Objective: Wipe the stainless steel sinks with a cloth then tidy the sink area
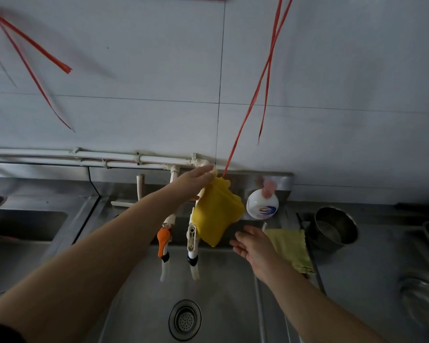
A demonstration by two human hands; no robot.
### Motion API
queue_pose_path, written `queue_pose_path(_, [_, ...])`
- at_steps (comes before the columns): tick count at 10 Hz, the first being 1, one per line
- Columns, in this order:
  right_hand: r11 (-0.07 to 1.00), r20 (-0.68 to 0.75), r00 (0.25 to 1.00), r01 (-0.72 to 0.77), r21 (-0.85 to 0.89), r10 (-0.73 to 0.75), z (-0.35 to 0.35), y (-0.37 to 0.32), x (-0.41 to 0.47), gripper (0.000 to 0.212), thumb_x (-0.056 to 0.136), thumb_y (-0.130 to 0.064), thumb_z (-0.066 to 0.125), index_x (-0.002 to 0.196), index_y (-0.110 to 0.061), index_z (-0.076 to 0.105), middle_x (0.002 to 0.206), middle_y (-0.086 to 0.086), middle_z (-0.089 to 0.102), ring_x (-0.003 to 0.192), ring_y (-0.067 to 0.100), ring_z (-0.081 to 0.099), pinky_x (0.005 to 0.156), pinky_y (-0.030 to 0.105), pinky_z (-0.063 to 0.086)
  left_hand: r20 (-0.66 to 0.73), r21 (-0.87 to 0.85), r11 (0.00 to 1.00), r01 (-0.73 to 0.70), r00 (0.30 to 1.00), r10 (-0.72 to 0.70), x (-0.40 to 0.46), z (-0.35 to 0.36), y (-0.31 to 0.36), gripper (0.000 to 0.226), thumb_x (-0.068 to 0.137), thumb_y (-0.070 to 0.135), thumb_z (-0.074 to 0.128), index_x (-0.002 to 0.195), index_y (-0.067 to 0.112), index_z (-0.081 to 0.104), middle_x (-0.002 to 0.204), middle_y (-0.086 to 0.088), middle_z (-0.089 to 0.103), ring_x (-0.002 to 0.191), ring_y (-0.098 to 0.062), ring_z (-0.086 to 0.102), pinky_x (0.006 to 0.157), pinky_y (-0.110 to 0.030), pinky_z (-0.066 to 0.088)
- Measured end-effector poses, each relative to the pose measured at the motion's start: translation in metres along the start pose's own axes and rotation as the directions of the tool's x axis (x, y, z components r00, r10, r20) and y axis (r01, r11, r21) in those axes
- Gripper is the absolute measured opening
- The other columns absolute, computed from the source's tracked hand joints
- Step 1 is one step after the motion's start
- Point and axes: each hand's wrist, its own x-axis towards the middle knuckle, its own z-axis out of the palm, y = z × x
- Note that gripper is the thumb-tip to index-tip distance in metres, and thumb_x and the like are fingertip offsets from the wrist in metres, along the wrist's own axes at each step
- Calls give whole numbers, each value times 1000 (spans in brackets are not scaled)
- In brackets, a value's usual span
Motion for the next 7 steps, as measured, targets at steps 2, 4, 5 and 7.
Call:
queue_pose_path(2, [992, -35, 999, 25, -125, -29, 2, -1, -9, 23, 90, -6, 56, 112, -10, 54, 98, 9, 66, 87, 20, 65, 69, 27, 54, 160, 173, 984, 40, 985, -68, -14, -6, -16, 102, 74, 27, 78, 149, 31, 8, 152, -8, 26, 134, -31, 35, 103, -48, 42])
queue_pose_path(4, [985, -78, 995, 40, -166, -54, -3, 3, -21, 19, 90, -3, 54, 107, -8, 59, 103, 12, 64, 80, 18, 64, 67, 26, 53, -40, 568, 821, -57, 995, 96, -16, 12, -21, 98, 75, 29, 77, 149, 25, 13, 141, -6, 41, 118, -27, 50, 87, -38, 52])
queue_pose_path(5, [975, -76, 993, 73, -208, -90, -5, 5, -27, 15, 89, -1, 54, 97, -12, 61, 99, 12, 65, 75, 16, 63, 63, 24, 51, -121, 583, 811, -40, 983, 135, -15, 19, -24, 89, 77, 31, 73, 147, 25, 18, 134, -6, 48, 110, -25, 55, 77, -33, 51])
queue_pose_path(7, [890, 27, 996, 88, -447, -85, -5, 19, -39, 14, 89, -3, 53, 90, -13, 62, 87, 7, 66, 68, 11, 59, 58, 20, 48, -206, 547, 837, -8, 968, 144, -44, 17, -35, 83, 79, 40, 70, 145, 25, 22, 136, -2, 50, 107, -19, 57, 78, -29, 50])
